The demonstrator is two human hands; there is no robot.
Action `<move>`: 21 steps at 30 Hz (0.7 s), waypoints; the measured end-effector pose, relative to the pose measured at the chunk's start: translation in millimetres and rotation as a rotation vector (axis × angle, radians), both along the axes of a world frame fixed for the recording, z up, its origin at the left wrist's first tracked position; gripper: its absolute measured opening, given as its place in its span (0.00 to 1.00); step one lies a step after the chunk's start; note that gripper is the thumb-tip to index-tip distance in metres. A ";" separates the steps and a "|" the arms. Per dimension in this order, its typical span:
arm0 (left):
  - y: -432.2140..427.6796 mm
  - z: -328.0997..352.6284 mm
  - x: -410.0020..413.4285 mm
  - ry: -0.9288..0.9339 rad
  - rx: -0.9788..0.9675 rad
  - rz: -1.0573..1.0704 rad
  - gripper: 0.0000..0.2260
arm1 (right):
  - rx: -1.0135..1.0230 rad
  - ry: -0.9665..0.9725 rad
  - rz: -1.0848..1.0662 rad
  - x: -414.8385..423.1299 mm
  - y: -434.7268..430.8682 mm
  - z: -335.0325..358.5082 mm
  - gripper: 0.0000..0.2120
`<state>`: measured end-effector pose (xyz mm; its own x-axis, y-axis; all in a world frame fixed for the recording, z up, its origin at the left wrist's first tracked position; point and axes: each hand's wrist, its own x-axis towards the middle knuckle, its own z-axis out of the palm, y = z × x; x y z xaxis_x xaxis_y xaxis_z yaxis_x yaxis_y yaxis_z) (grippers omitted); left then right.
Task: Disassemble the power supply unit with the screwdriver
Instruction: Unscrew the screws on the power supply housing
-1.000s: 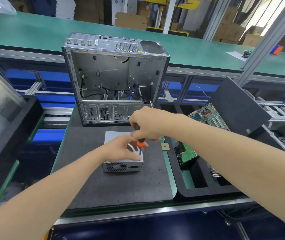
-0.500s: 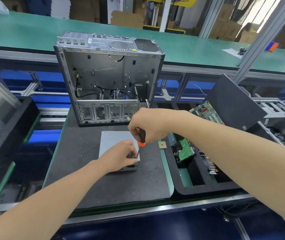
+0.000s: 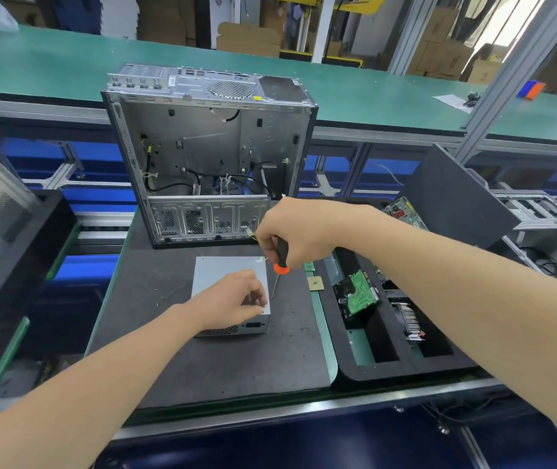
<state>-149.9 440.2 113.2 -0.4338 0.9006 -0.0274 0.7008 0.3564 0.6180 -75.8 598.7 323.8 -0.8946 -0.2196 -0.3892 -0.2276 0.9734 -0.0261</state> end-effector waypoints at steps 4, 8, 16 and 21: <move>2.0 1.0 2.1 0.019 -0.019 -0.008 0.01 | 0.003 0.000 0.000 0.4 1.5 -1.6 0.09; 3.3 0.4 1.9 0.045 -0.050 -0.033 0.03 | -0.006 -0.004 -0.010 0.5 2.3 -3.1 0.08; -37.6 6.4 -37.1 -0.038 0.190 0.524 0.05 | -0.125 0.108 -0.099 -14.3 -5.0 -5.5 0.07; -103.9 -18.5 -60.6 -0.036 0.096 0.886 0.06 | -0.462 0.252 -0.421 -41.6 -15.8 -37.1 0.05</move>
